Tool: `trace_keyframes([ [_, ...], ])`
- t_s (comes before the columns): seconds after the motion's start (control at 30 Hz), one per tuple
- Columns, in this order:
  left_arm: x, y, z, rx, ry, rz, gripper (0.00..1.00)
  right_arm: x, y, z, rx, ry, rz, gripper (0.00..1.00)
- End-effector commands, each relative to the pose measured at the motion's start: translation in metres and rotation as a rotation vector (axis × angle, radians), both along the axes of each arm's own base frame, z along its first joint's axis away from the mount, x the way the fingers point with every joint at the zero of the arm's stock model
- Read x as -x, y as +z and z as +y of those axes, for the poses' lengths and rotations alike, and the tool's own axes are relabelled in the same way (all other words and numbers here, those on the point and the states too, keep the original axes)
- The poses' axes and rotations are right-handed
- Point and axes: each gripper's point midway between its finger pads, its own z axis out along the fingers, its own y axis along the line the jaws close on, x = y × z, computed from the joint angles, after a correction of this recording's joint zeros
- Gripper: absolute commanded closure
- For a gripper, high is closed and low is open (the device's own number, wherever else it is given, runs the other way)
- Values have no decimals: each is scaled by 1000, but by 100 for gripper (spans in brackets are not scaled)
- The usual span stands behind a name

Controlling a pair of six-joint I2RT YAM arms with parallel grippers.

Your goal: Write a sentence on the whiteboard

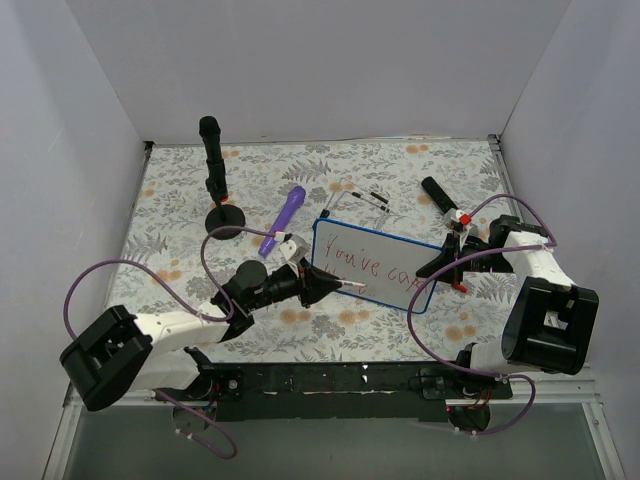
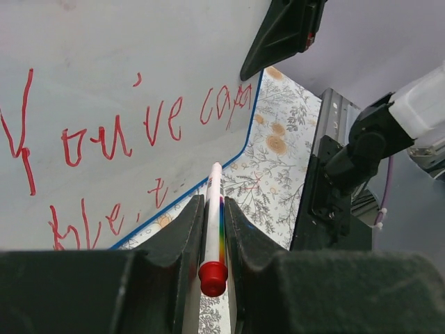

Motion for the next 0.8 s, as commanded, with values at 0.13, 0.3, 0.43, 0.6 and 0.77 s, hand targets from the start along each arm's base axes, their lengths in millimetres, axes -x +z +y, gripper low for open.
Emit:
trace_keyframes([
  [0.13, 15, -10, 21, 24, 34, 54, 100, 7, -4, -2, 59, 16, -19, 99],
  [0.3, 21, -16, 33, 47, 59, 68, 100, 6, -5, -2, 54, 17, -9, 99],
  [0.43, 22, -20, 39, 47, 77, 66, 100, 6, -7, -2, 54, 16, -8, 99],
  [0.6, 25, -28, 44, 49, 92, 77, 100, 6, -7, -3, 55, 15, -4, 99],
  [0.77, 22, -26, 45, 56, 103, 74, 100, 6, -8, -2, 54, 15, 0, 99],
])
